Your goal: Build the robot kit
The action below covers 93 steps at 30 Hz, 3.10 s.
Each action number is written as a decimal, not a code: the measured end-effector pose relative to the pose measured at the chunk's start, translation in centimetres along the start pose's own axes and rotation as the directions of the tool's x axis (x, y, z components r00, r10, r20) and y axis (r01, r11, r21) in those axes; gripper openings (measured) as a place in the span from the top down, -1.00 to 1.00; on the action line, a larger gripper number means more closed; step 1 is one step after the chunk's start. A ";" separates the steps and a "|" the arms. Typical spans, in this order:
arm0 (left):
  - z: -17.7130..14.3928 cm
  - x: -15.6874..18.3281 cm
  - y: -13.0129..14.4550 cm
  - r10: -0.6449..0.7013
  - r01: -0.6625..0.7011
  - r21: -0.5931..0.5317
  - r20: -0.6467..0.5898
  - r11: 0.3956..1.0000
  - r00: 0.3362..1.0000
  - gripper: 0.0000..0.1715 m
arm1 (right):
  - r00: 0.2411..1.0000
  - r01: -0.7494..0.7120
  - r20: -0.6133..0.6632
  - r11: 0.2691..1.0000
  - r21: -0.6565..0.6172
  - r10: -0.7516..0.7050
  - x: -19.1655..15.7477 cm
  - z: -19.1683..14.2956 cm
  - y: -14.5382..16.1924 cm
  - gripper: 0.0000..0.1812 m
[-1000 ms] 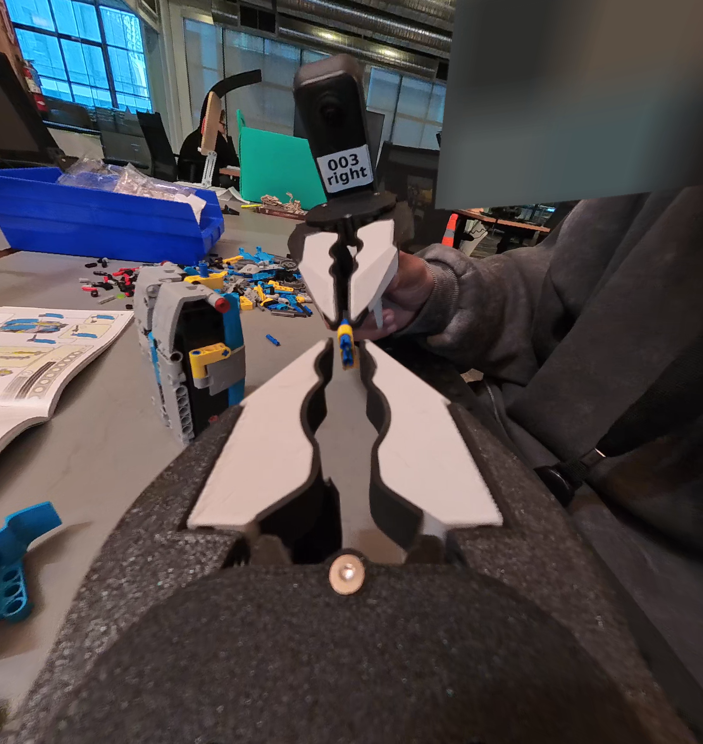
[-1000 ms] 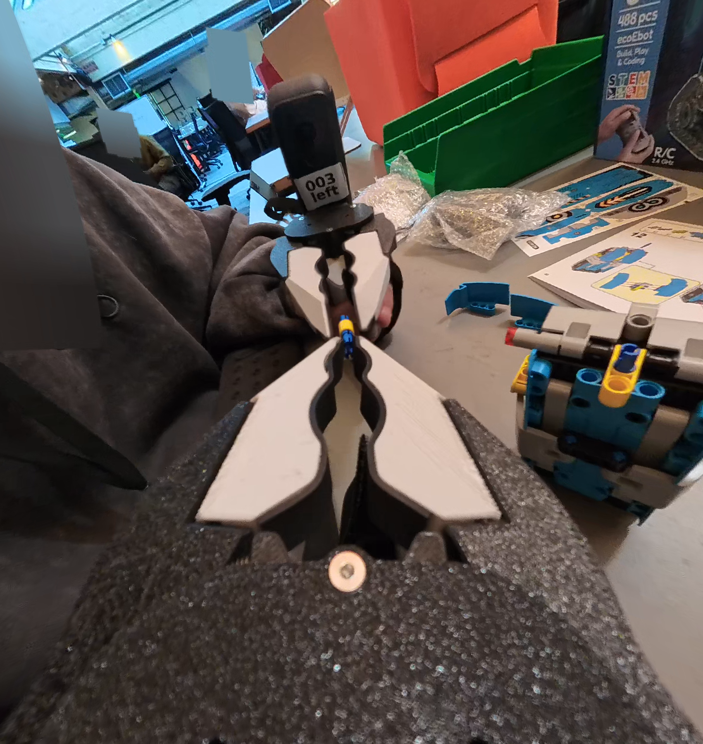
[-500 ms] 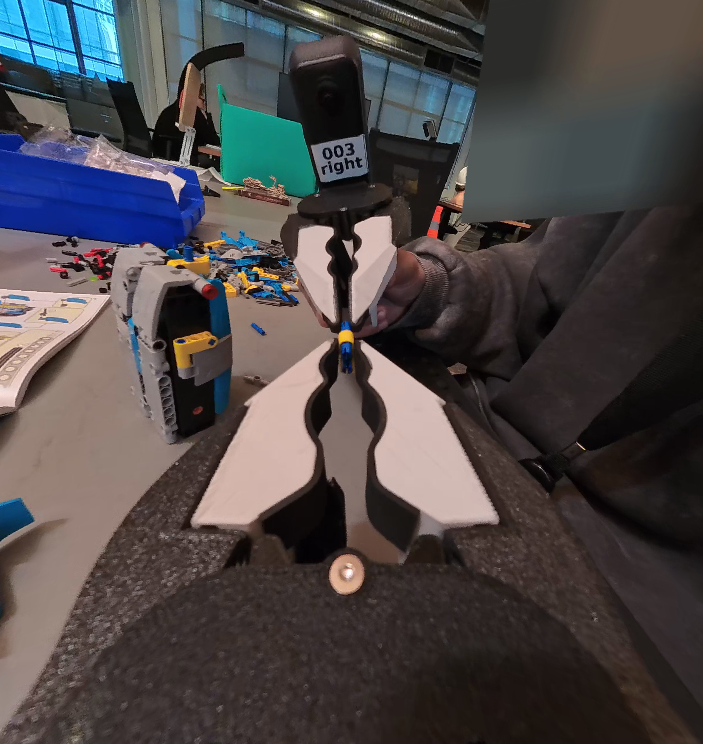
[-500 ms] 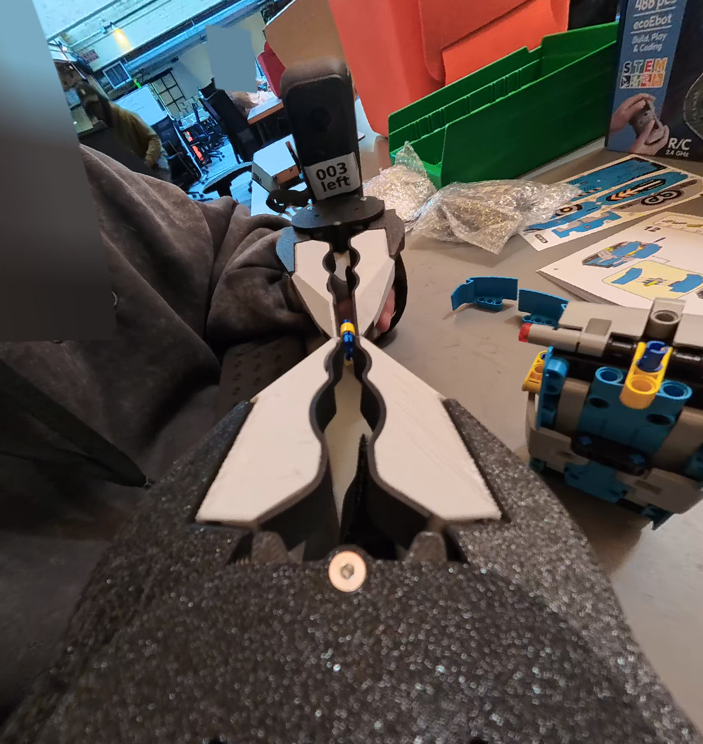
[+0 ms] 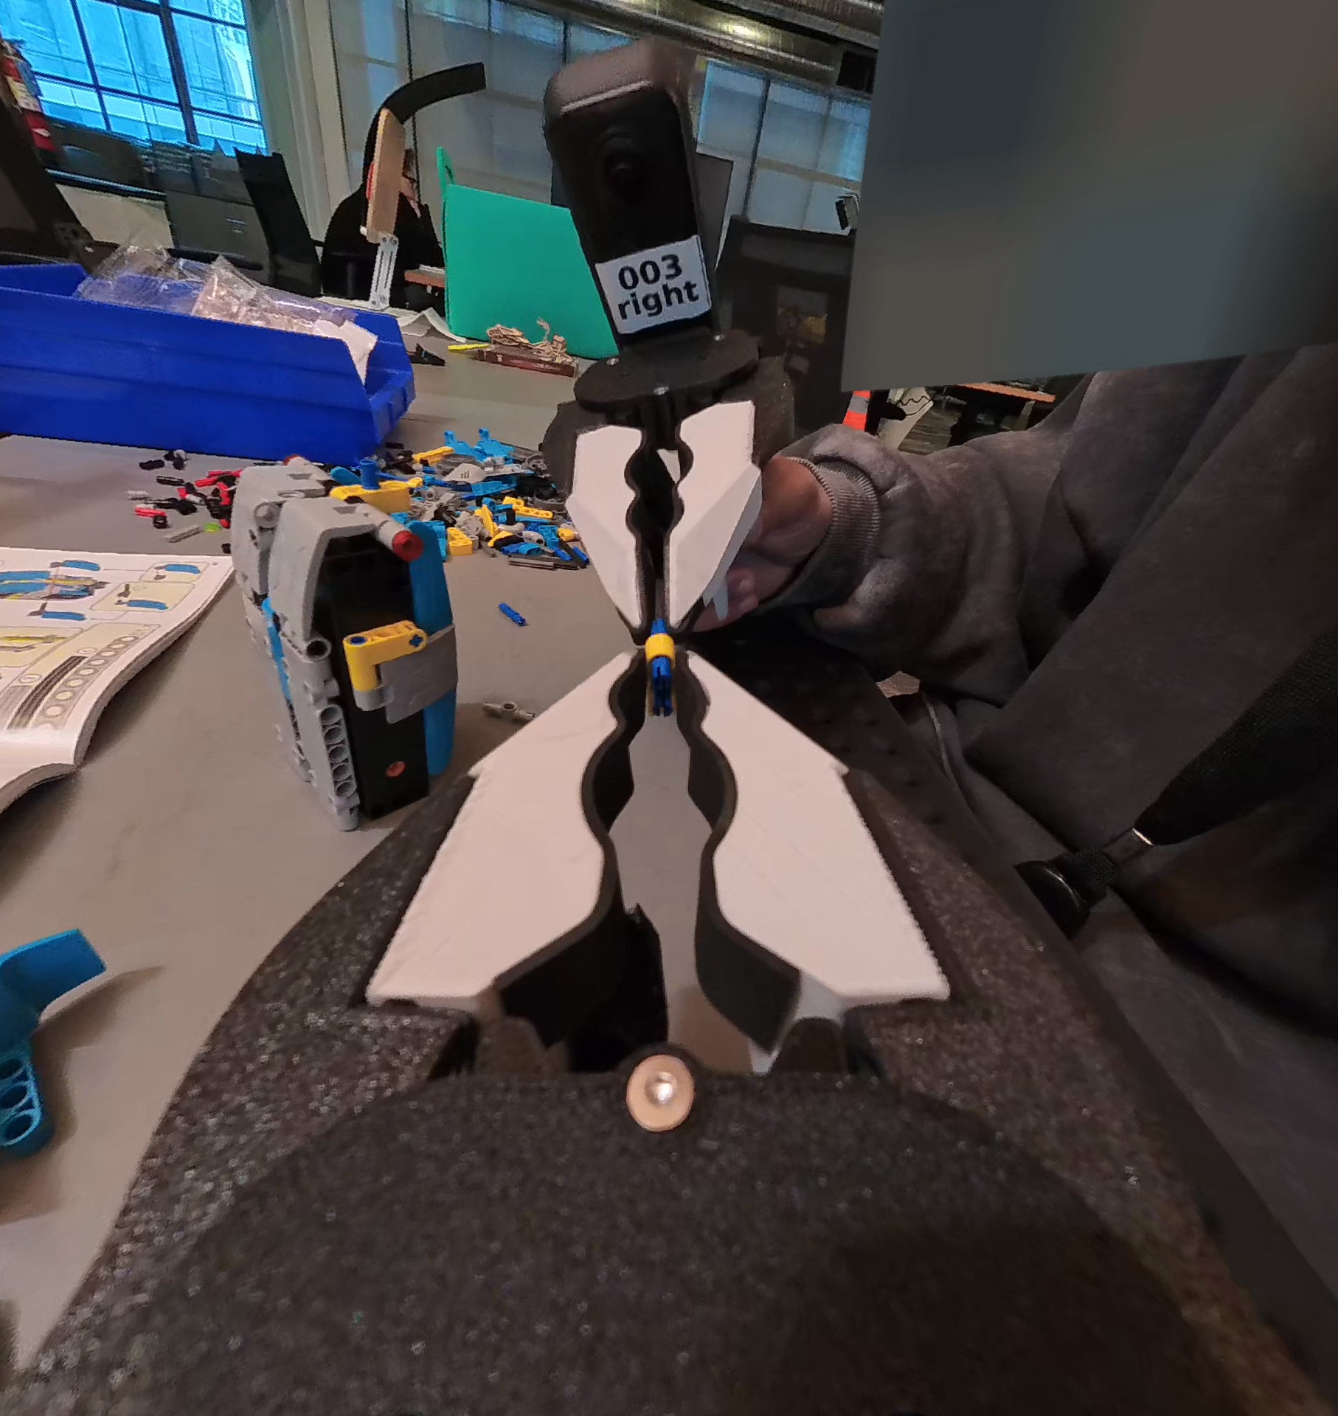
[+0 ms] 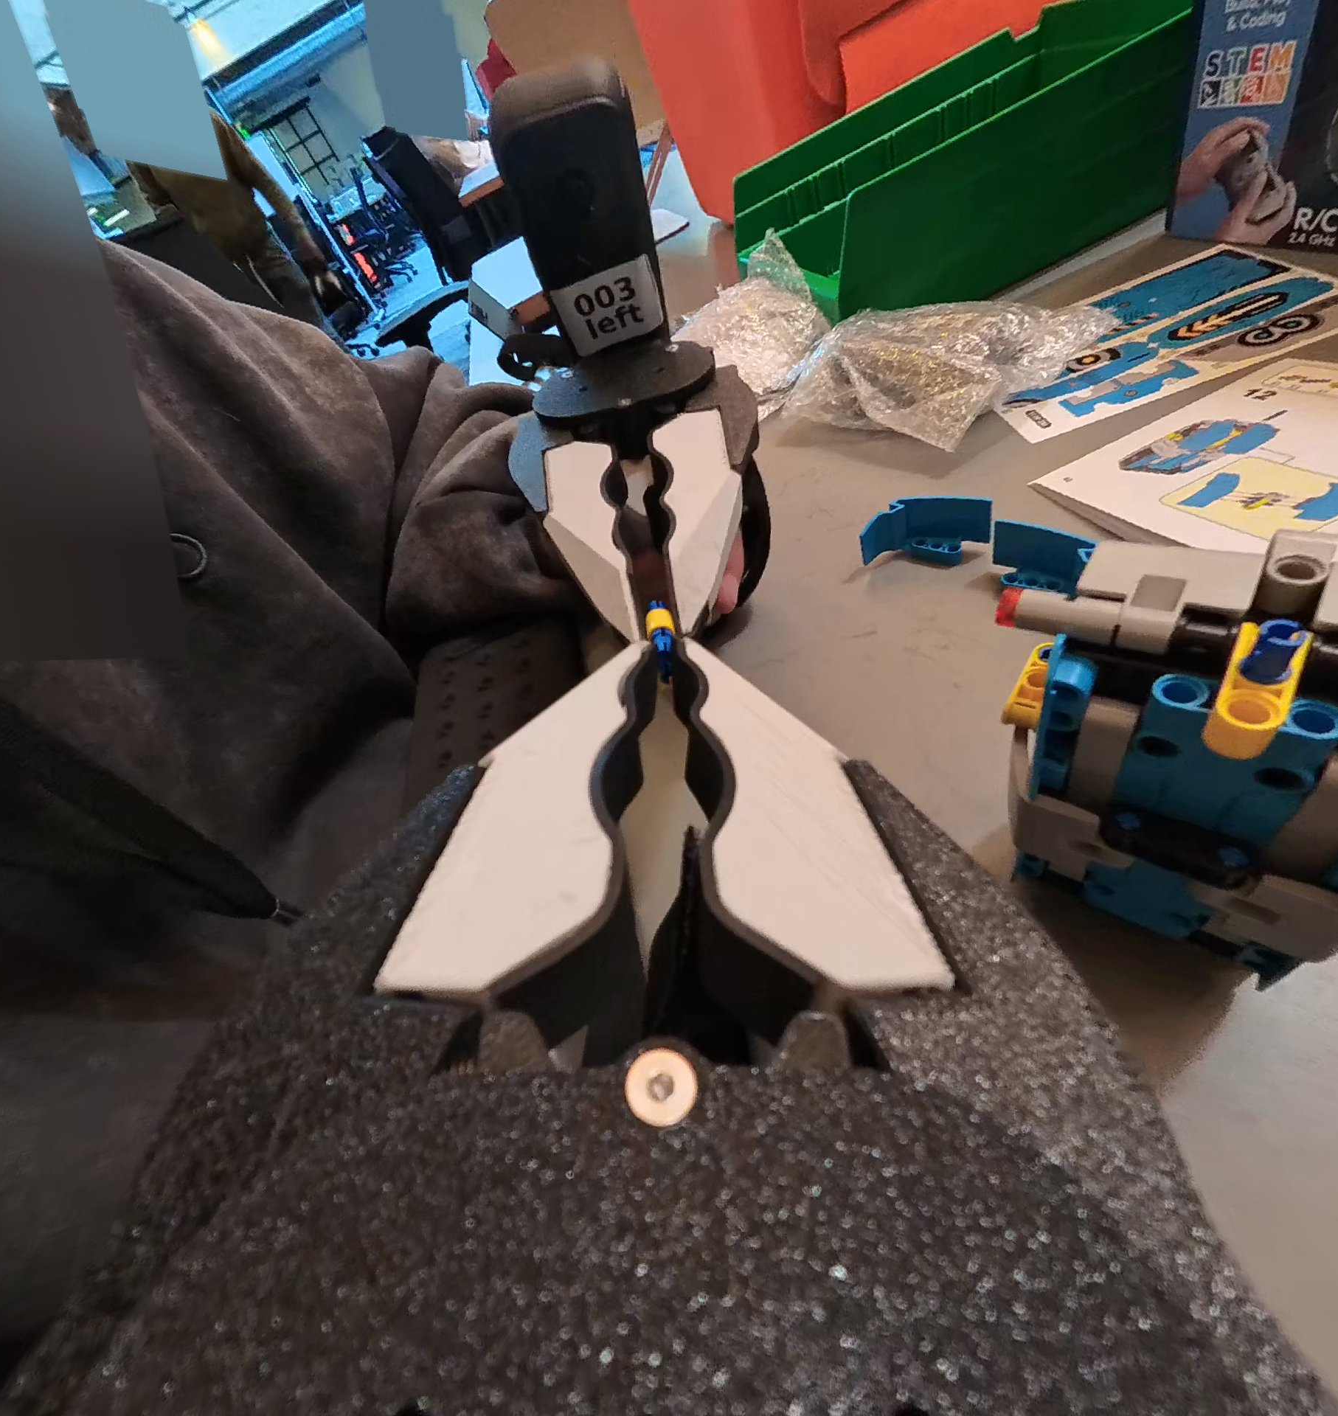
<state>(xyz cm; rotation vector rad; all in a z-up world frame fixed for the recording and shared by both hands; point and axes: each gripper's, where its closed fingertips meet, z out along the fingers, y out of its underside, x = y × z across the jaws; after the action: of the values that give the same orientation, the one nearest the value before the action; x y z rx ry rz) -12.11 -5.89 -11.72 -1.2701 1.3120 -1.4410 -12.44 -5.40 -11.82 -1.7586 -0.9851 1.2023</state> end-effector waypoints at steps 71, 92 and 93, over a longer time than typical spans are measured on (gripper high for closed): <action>-12.2 -13.8 1.2 -0.160 0.198 0.011 0.631 0.980 0.759 0.70 | 0.921 -0.036 -0.389 0.991 -0.133 -0.018 7.1 2.2 3.0 0.79; -12.1 -13.8 1.3 -0.213 0.241 0.033 0.594 0.970 0.776 0.70 | 0.946 -0.004 -0.322 0.991 -0.132 -0.039 5.8 2.7 2.9 0.79; -12.1 -13.9 1.4 -0.204 0.238 0.024 0.603 0.971 0.771 0.70 | 0.945 0.004 -0.323 0.990 -0.141 -0.050 5.7 2.8 3.0 0.79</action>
<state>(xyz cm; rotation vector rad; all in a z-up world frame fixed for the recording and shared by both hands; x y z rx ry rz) -21.50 9.68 -14.83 -1.7825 0.7832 -1.0069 -13.12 -1.00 -17.28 -1.9684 -0.9071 0.8042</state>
